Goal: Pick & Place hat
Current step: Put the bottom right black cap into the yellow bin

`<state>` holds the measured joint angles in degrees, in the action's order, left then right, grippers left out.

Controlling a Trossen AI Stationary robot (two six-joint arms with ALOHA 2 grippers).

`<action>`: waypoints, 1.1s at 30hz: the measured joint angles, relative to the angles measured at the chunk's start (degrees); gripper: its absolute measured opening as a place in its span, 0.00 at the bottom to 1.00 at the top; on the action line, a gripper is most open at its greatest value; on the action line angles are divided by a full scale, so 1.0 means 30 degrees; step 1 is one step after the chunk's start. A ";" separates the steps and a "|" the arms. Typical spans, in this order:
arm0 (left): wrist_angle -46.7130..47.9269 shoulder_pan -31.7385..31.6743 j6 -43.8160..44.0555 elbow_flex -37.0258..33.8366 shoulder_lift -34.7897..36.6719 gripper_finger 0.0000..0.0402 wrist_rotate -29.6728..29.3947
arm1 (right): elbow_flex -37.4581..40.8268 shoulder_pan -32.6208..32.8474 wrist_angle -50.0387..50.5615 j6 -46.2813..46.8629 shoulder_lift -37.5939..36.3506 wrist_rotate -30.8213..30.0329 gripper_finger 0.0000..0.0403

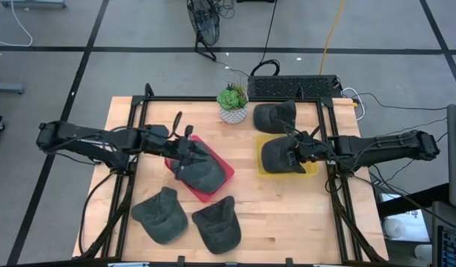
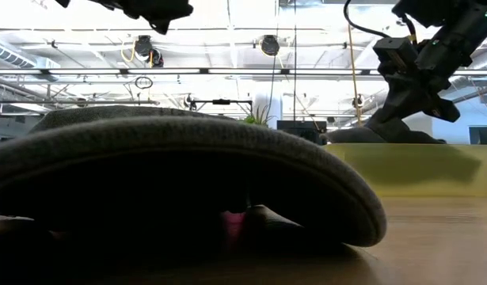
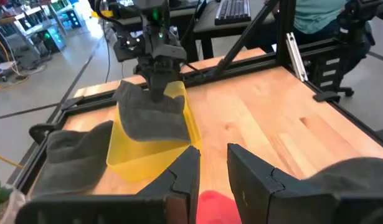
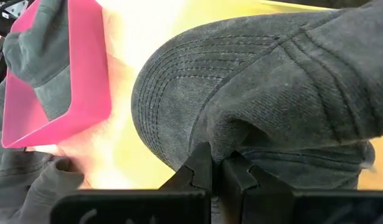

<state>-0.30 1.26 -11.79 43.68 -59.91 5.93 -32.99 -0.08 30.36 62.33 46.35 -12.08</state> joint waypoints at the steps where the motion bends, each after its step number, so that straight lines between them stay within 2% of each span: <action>1: 0.0229 0.0000 -0.0037 0.0000 0.0207 0.22 0.0000 | 0.0000 -0.0009 0.0006 0.0003 0.0052 -0.0005 0.00; 6: 0.0833 0.0000 -0.0204 0.0000 0.1036 0.22 -0.0218 | 0.0000 -0.0399 0.0031 0.0005 0.0574 0.0010 0.00; 12: 0.0743 0.0000 0.0500 0.0000 0.1675 0.22 -0.2081 | -0.0007 -0.1091 -0.0105 0.0005 0.1581 0.0312 0.00; 19: 0.0594 0.0003 0.0590 0.0000 0.1736 0.22 -0.2004 | 0.0000 -0.1690 -0.0435 -0.0636 0.2725 0.0556 0.02; 26: -0.0105 0.0007 0.1347 0.0000 0.1734 0.22 -0.1996 | 0.0000 -0.1851 -0.2711 -0.2276 0.3581 0.0039 0.06; 33: 0.0046 0.0109 0.1453 0.0000 0.1729 0.22 -0.1989 | -0.0007 -0.1843 -0.3004 -0.2710 0.3616 -0.0019 0.14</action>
<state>-0.16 1.58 -7.43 43.68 -54.72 -0.03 -33.01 -5.61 21.35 54.20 57.19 -12.14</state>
